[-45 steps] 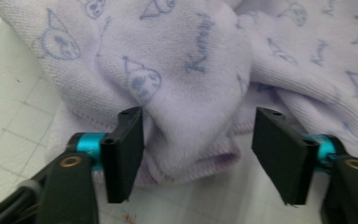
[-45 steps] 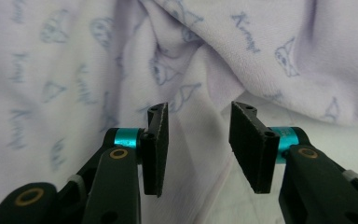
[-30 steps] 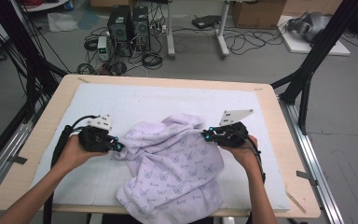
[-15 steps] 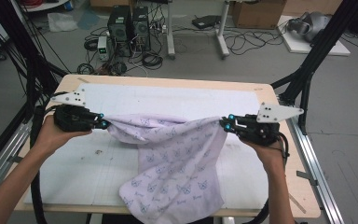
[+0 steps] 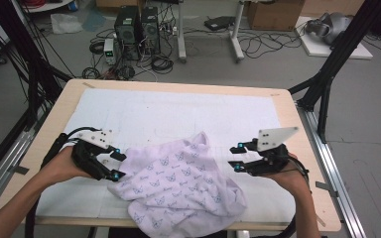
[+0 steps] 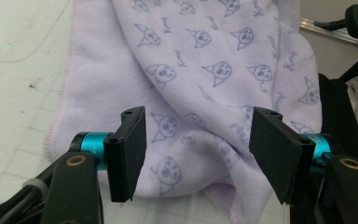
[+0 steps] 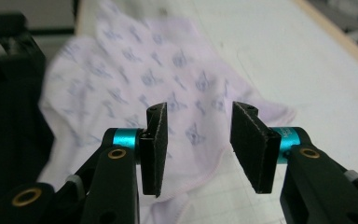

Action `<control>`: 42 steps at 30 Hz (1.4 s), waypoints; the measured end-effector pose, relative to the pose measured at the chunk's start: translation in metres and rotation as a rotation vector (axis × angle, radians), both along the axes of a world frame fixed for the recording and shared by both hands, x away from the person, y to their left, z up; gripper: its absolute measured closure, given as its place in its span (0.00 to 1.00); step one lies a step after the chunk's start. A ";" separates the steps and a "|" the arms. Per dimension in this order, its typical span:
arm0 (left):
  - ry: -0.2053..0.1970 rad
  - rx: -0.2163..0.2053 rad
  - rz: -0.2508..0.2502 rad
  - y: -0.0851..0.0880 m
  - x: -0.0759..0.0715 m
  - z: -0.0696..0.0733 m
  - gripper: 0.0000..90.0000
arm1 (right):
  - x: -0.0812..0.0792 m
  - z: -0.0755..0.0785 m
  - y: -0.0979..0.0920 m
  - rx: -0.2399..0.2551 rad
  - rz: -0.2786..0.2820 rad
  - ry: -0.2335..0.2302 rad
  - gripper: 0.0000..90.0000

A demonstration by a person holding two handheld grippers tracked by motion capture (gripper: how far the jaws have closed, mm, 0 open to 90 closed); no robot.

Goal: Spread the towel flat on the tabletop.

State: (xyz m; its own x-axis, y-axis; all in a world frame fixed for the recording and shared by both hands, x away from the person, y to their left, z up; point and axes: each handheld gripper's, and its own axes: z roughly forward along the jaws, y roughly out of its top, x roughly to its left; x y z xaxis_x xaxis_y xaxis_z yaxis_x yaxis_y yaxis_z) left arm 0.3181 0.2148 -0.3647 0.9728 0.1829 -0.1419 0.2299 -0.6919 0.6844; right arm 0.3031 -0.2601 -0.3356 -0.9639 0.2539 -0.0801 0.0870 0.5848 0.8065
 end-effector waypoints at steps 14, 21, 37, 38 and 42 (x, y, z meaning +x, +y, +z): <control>0.129 0.156 0.051 -0.022 -0.005 -0.038 0.70 | 0.051 -0.065 0.066 -0.330 -0.064 0.076 0.80; 0.097 0.151 0.119 -0.018 0.003 -0.035 0.92 | 0.059 -0.060 0.059 -0.230 -0.098 0.101 0.97; -0.272 -0.081 0.259 -0.006 0.047 0.072 0.92 | 0.048 0.045 0.004 0.164 -0.230 -0.127 0.97; -0.276 -0.096 0.243 -0.008 0.045 0.078 0.92 | 0.045 0.052 0.002 0.176 -0.221 -0.138 0.97; -0.245 -0.096 0.109 -0.016 0.018 0.082 0.92 | 0.022 0.070 -0.007 0.199 -0.145 -0.180 0.97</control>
